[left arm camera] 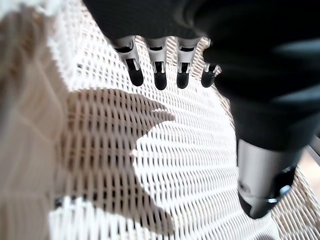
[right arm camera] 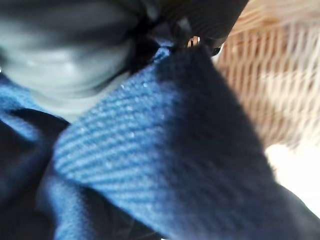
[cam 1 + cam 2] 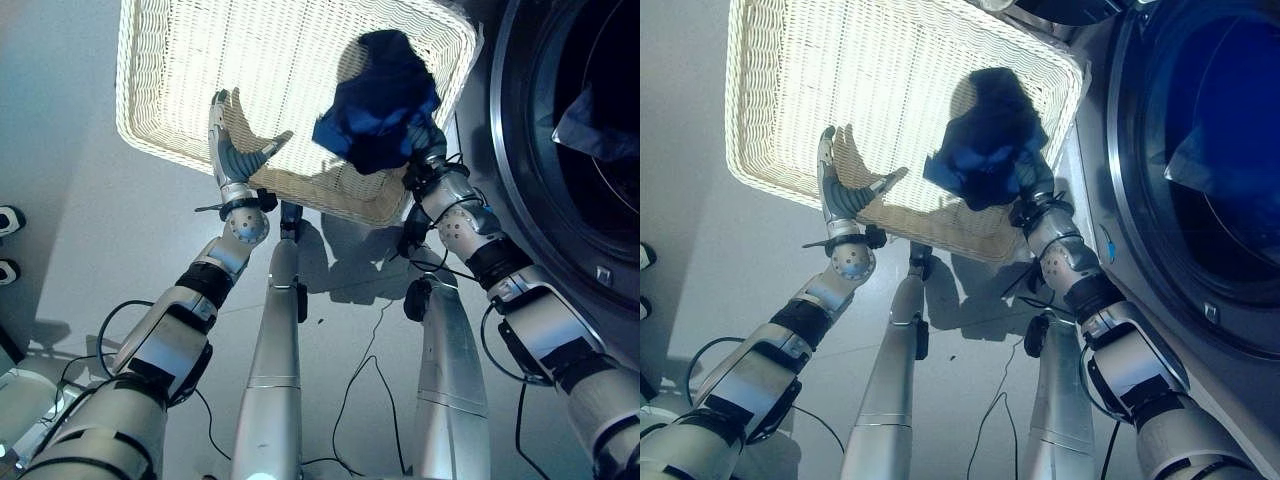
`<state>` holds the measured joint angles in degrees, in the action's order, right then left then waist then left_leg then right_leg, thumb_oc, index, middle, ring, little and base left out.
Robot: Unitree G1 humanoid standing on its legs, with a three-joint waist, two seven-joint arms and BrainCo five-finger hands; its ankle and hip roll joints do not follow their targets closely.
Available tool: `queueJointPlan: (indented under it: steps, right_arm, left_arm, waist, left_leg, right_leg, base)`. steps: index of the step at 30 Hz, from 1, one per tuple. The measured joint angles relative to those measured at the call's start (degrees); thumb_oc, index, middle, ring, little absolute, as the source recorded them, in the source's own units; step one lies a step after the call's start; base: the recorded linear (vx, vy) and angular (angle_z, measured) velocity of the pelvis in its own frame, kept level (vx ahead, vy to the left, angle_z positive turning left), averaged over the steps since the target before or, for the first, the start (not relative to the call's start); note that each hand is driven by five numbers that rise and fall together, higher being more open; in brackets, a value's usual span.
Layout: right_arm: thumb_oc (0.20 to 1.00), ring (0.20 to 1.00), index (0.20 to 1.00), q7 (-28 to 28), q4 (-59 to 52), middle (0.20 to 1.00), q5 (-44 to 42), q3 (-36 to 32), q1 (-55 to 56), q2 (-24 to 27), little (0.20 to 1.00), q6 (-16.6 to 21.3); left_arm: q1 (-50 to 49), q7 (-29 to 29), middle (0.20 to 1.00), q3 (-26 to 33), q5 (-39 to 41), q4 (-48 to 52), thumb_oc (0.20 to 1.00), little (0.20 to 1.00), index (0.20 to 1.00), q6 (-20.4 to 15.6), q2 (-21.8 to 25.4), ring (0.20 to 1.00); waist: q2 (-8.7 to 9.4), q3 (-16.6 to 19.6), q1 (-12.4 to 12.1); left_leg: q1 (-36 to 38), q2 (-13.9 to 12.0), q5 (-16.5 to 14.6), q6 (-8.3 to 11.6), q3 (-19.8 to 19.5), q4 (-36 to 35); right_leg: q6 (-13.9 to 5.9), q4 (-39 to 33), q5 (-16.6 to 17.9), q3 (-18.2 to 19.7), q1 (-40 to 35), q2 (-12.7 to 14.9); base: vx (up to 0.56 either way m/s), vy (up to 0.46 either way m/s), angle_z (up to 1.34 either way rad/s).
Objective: Put the clothes into the washing machine.
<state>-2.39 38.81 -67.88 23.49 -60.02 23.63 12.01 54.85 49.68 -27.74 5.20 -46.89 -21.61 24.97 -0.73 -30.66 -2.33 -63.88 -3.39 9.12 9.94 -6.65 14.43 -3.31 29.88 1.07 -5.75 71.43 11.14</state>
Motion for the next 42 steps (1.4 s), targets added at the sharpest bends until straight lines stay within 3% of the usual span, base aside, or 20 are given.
queueJointPlan:
  steps: [5, 9, 13, 19, 25, 27, 28, 29, 30, 31, 32, 33, 34, 37, 38, 42]
  right_arm:
    - [0.2, 0.2, 0.2, 4.3, -1.3, 0.2, -5.4, -1.0, 0.8, 0.0, 0.2, 2.3]
    - [0.2, 0.2, 0.2, 7.5, -3.2, 0.2, -12.5, -6.1, 1.8, 0.1, 0.2, 6.2]
    - [0.2, 0.2, 0.2, 7.6, 1.6, 0.2, -18.0, -12.1, 3.0, 3.3, 0.2, 8.9]
    - [0.2, 0.2, 0.2, 6.5, 6.1, 0.2, -23.9, -15.3, 6.8, 6.9, 0.2, 10.3]
    - [0.2, 0.2, 0.2, -0.1, 10.5, 0.2, -25.3, -16.6, 3.7, 6.4, 0.2, 10.2]
    - [0.2, 0.2, 0.2, -8.9, 12.2, 0.2, -25.1, -16.6, 0.2, 6.9, 0.2, 10.3]
    - [0.329, 0.329, 0.329, -15.4, 13.8, 0.329, -25.1, -16.6, -2.3, 7.2, 0.329, 10.7]
    - [0.404, 0.404, 0.404, -19.2, 14.2, 0.404, -25.1, -16.5, -3.5, 7.4, 0.404, 11.4]
    - [0.404, 0.404, 0.404, -22.6, 14.3, 0.404, -25.0, -16.5, -4.5, 7.4, 0.404, 12.9]
    - [0.382, 0.382, 0.382, -26.5, 14.6, 0.382, -23.6, -16.5, -5.7, 8.6, 0.382, 16.9]
    - [0.573, 0.573, 0.573, -28.4, 14.9, 0.573, -22.1, -16.5, -6.4, 9.7, 0.573, 18.6]
    - [1.0, 1.0, 1.0, -34.1, 15.2, 1.0, -17.9, -16.5, -8.1, 13.3, 1.0, 21.3]
    - [1.0, 1.0, 1.0, -37.2, 14.9, 1.0, -14.4, -16.6, -9.0, 17.6, 1.0, 22.9]
    - [1.0, 1.0, 1.0, -39.4, 13.3, 1.0, -8.5, -17.4, -9.4, 26.1, 1.0, 25.6]
    - [1.0, 1.0, 1.0, -39.4, 13.2, 1.0, -7.1, -18.2, -9.4, 24.9, 1.0, 26.9]
    - [1.0, 1.0, 1.0, -36.1, 16.6, 1.0, -8.1, -18.3, -9.8, 24.5, 1.0, 21.9]
  left_arm:
    - [0.0, 0.3, 1.0, 0.0, 0.0, 0.4, 1.0, 1.0, 1.0, -0.1, 0.2, 1.0]
    - [-1.3, 0.8, 1.0, 0.5, 0.0, 0.3, 1.0, 1.0, 1.0, -0.2, 2.2, 1.0]
    - [-1.9, 1.4, 1.0, 0.7, 0.0, 0.1, 1.0, 1.0, 1.0, -1.2, 2.8, 1.0]
    - [-2.5, 1.7, 1.0, 2.0, 0.1, -1.8, 1.0, 1.0, 1.0, -2.7, 3.4, 1.0]
    - [-1.9, 1.6, 1.0, 1.8, 0.1, -4.1, 1.0, 1.0, 1.0, -4.5, 3.5, 1.0]
    - [-1.7, 1.5, 1.0, 1.7, 0.1, -4.5, 1.0, 1.0, 1.0, -5.2, 3.6, 1.0]
    - [-2.1, 1.6, 1.0, 1.3, 0.1, -4.0, 1.0, 1.0, 1.0, -5.8, 3.7, 1.0]
    - [-2.9, 2.0, 1.0, 0.7, 0.1, -2.9, 1.0, 1.0, 1.0, -6.4, 4.1, 1.0]
    - [-3.7, 2.3, 1.0, -0.1, 0.0, -1.9, 1.0, 1.0, 1.0, -7.0, 4.6, 1.0]
    - [-4.9, 2.6, 1.0, -1.0, 0.1, -0.9, 1.0, 1.0, 1.0, -7.3, 5.3, 1.0]
    - [-5.2, 2.9, 1.0, -1.0, 0.1, -0.7, 1.0, 1.0, 1.0, -7.4, 5.6, 1.0]
    - [-6.3, 3.3, 1.0, -0.8, 0.2, -0.1, 1.0, 1.0, 1.0, -7.4, 7.0, 1.0]
    - [-7.2, 3.3, 1.0, -0.6, 0.2, 1.0, 1.0, 1.0, 1.0, -7.5, 8.5, 1.0]
    - [-7.6, 2.8, 1.0, 0.7, 2.1, 0.7, 1.0, 1.0, 1.0, -7.4, 10.5, 1.0]
    - [-7.3, 2.4, 1.0, 1.0, 2.5, 0.8, 1.0, 1.0, 1.0, -7.4, 10.5, 1.0]
    - [-6.0, 0.2, 1.0, 0.8, 2.4, 0.7, 1.0, 1.0, 1.0, -7.5, 9.9, 1.0]
  waist:
    - [0.07, 0.0, 0.6]
    - [0.19, -0.1, 1.8]
    - [0.21, -0.1, 2.4]
    - [0.21, -0.1, 3.4]
    - [0.22, -0.1, 3.2]
    - [0.24, -0.1, 3.2]
    - [0.3, 0.0, 2.9]
    - [0.31, 0.0, 2.6]
    - [0.31, 0.0, 2.3]
    - [0.31, 0.0, 1.4]
    - [0.32, -0.1, 1.2]
    - [0.4, -0.1, 1.3]
    - [0.41, -0.1, 1.3]
    - [0.49, -0.1, 2.3]
    - [0.51, -0.2, 2.2]
    - [0.56, -0.2, 1.7]
  left_leg:
    - [0.0, -0.4, 0.0, -0.05, 0.4, -0.4]
    - [0.0, -0.5, -0.1, -0.12, 0.5, -0.6]
    - [0.2, -0.7, -0.1, -0.14, 0.7, -0.9]
    - [0.3, -1.2, -0.3, -0.33, 1.5, -1.0]
    - [0.4, -1.6, -0.3, -0.27, 1.7, -1.0]
    - [0.8, -1.6, -0.3, -0.34, 1.6, -0.9]
    - [0.9, -1.5, -0.5, -0.64, 1.7, -0.8]
    - [0.9, -1.5, -0.6, -0.71, 1.7, -0.9]
    - [0.8, -1.4, -0.6, -0.72, 1.7, -0.9]
    - [0.3, -1.4, -0.5, -0.79, 1.6, -0.9]
    - [0.1, -1.3, -0.5, -0.86, 1.6, -1.0]
    - [-0.6, -1.1, -0.3, -1.25, 1.6, -1.1]
    - [-1.2, -1.0, -0.3, -1.33, 1.7, -0.9]
    - [-0.3, -1.0, -0.5, -1.7, 1.8, -0.6]
    - [0.1, -1.0, -0.7, -1.7, 1.9, -0.7]
    - [1.2, -1.0, -0.8, -1.69, 1.8, -0.3]
  right_leg:
    - [-0.14, -1.3, 0.6, 0.2, -0.3, -0.5]
    - [-0.22, -2.1, 0.9, 0.2, -0.5, -0.7]
    - [-0.22, -2.9, 1.3, 0.3, -0.8, -1.0]
    - [-0.17, -4.2, 2.0, 0.5, -1.0, -1.4]
    - [-0.06, -5.2, 2.8, 0.6, -1.5, -2.0]
    - [-0.18, -5.9, 3.3, 0.7, -2.2, -2.0]
    - [-0.27, -6.3, 3.5, 0.7, -2.6, -1.9]
    - [-0.35, -6.7, 3.7, 0.7, -2.7, -1.9]
    - [-0.42, -7.0, 3.9, 0.7, -2.7, -1.9]
    - [-0.61, -7.8, 4.4, 0.7, -2.6, -1.9]
    - [-0.64, -8.2, 4.6, 0.7, -2.5, -1.9]
    - [-0.88, -9.5, 5.3, 0.7, -2.5, -1.9]
    - [-1.14, -10.5, 5.9, 0.8, -2.5, -1.9]
    - [-1.07, -11.6, 6.6, 0.8, -4.0, -1.8]
    - [-1.06, -11.6, 6.6, 0.8, -4.4, -1.8]
    - [-1.03, -11.4, 6.6, 0.8, -5.5, -1.9]
  base:
    - [-0.01, -0.001, -0.06]
    - [-0.01, 0.002, -0.02]
    - [-0.01, -0.001, -0.03]
    - [0.0, -0.003, -0.07]
    - [0.0, 0.003, -0.03]
    - [0.0, -0.017, -0.01]
    - [-0.01, -0.041, -0.02]
    - [-0.01, -0.034, -0.01]
    - [0.0, 0.0, 0.0]
    - [-0.04, 0.008, 0.0]
    - [-0.05, 0.014, -0.01]
    - [-0.04, 0.019, -0.02]
    - [-0.02, 0.01, -0.03]
    - [0.0, 0.001, -0.03]
    - [0.02, -0.012, -0.03]
    - [0.01, -0.005, 0.0]
